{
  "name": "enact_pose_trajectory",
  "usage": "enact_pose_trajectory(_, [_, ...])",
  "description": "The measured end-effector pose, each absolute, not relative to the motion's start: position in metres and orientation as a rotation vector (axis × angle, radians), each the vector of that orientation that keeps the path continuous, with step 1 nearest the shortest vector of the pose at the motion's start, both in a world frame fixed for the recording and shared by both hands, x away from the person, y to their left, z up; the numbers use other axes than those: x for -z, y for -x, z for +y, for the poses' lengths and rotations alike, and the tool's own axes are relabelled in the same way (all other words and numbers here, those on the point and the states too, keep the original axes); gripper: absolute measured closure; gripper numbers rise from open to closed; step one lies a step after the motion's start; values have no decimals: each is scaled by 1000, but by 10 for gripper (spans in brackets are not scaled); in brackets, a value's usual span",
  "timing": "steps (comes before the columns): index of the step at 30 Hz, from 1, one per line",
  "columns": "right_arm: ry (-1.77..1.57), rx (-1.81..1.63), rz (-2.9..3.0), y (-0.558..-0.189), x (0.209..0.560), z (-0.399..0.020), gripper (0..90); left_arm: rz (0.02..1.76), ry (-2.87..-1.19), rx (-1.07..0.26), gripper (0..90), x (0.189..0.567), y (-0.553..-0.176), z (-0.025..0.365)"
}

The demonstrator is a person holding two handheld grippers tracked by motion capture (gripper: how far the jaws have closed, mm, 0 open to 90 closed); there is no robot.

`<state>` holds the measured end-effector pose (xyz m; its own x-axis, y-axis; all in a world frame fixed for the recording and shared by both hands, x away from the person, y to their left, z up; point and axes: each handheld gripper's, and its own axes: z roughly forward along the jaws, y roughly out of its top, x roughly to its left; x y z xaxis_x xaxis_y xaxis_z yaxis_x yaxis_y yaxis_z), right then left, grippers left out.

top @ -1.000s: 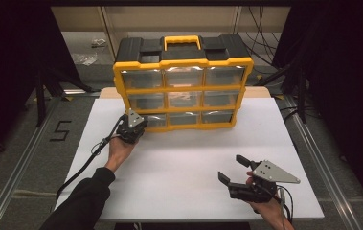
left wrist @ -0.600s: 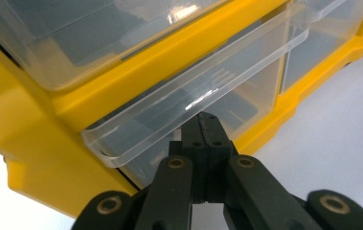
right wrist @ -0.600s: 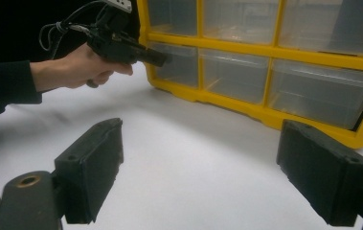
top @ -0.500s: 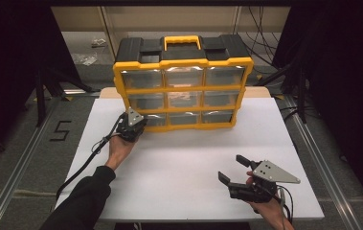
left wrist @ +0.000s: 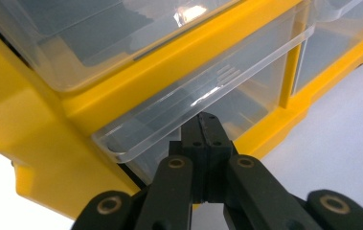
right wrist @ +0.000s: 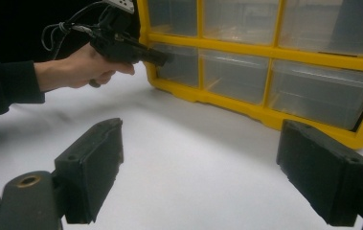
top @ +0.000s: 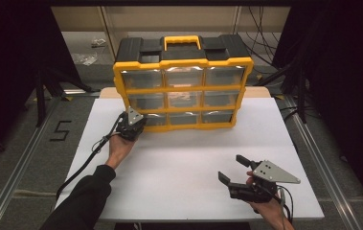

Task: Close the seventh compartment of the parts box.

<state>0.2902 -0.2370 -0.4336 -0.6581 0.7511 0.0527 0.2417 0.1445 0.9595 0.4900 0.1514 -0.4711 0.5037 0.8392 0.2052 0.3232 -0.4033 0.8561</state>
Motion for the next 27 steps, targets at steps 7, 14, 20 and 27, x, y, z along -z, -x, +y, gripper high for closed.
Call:
enact_pose_trajectory(7, [-947, -1531, 1985, -290, 434, -237, 171, 957, -1956, -826, 895, 471, -490, 152])
enact_pose_trajectory(14, [-949, -1530, 1986, -290, 434, -237, 171, 962, -1964, -805, 894, 472, -489, 151])
enact_pose_trajectory(20, [-950, -1530, 1986, -290, 434, -237, 171, 953, -1969, -800, 890, 472, -488, 150])
enact_pose_trajectory(27, [-950, -1530, 1986, -290, 433, -237, 171, 950, -1978, -782, 866, 470, -485, 151])
